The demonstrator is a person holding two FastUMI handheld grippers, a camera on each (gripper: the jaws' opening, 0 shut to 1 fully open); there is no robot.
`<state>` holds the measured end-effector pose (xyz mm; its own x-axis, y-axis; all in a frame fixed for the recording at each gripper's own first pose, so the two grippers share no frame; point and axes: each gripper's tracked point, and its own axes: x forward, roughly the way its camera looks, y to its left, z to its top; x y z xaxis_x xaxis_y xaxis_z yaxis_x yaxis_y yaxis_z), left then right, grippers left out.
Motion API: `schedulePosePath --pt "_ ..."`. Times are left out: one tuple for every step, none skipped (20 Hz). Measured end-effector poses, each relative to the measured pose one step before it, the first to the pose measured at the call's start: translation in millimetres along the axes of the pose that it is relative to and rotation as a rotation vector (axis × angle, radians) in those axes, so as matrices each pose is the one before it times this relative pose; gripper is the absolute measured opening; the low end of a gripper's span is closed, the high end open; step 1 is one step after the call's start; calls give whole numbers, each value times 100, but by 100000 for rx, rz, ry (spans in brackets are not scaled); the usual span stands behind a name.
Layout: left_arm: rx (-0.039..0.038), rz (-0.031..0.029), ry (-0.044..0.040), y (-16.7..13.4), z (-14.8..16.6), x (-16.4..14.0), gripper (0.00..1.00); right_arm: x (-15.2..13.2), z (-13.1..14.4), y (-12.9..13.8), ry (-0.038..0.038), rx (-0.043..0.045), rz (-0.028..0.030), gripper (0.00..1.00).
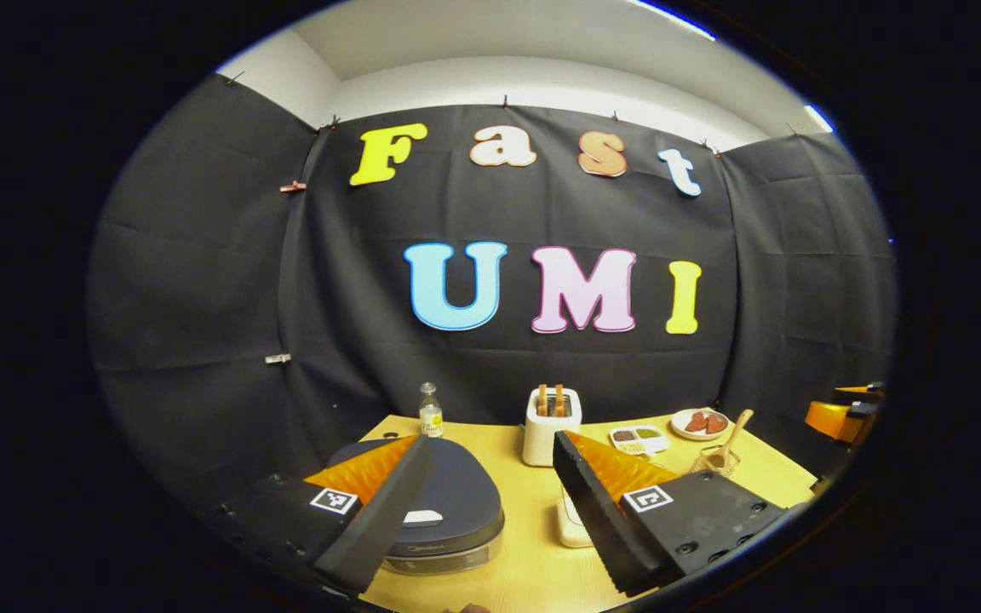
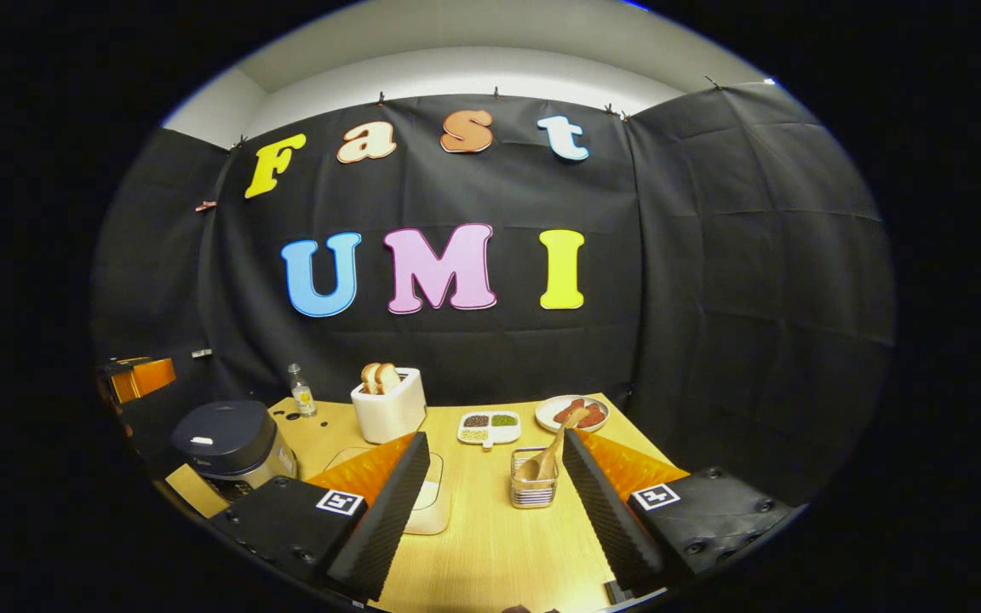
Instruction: Close the left gripper, press the button to open the rice cooker; take a wooden spoon from the chopstick holder with the right hand, scoop a spoonful of rice and pour it into the rice cooker, then put the wooden spoon back into the chopstick holder.
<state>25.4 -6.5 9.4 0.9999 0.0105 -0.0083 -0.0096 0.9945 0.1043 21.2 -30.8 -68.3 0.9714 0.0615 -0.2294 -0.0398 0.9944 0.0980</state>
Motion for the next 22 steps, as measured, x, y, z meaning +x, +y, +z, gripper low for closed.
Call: schedulePosePath --pt "-129 -1483 497 -640 11 -482 97 -154 318 -233 -697 1189 -1640 98" --pt "-136 -1096 832 -525 -141 -499 98 -76 283 -223 -790 952 -1696 98" --pt "-252 -324 911 -238 -192 -187 98 165 385 -291 -1095 594 -1734 98" --pt "-940 244 253 -62 -19 -160 98 179 293 -176 -1266 329 -1495 98" --pt "-968 -380 -57 -185 -41 148 98 278 47 89 -731 54 -813 98" --pt "-867 -450 -107 -255 67 292 97 293 -121 108 353 -155 -389 98" --pt "-526 -380 354 -48 -136 394 98 352 -47 256 270 320 302 98" --pt "-60 -966 28 -38 124 374 97 260 229 385 -155 341 1041 98" --pt "481 -434 -186 77 112 297 98 329 159 273 117 134 808 98" --pt "477 -334 -561 248 202 187 98 123 -18 301 268 -409 1311 98" --pt "373 -532 -302 272 8 155 98 68 -394 49 961 -897 354 98" --pt "334 -7 -165 245 48 143 98 6 -196 126 580 -1157 703 98" --pt "21 205 -47 312 -62 117 98 49 -101 344 81 -1138 733 98" --pt "-398 625 53 402 -6 64 97 -36 -16 199 150 -644 592 99" --pt "-794 845 -15 368 -141 47 97 -114 126 522 -143 -134 994 99" --pt "-993 220 -72 198 -86 88 97 39 71 455 -266 -406 1047 99" --pt "-963 83 184 102 -122 27 97 51 -63 405 160 -648 986 99" --pt "-980 -327 355 -3 -135 40 97 68 -149 536 806 -518 1283 98" --pt "-947 -1144 13 -207 -163 67 97 -52 -249 757 1165 -218 2096 98" --pt "-637 -785 -530 -64 46 6 97 90 -162 581 993 -232 1338 98" --pt "-504 -1594 -311 -57 -50 35 98 142 -155 181 783 -212 523 100" --pt "-341 -1209 -271 -97 -36 27 96 33 -132 289 482 -147 461 98"
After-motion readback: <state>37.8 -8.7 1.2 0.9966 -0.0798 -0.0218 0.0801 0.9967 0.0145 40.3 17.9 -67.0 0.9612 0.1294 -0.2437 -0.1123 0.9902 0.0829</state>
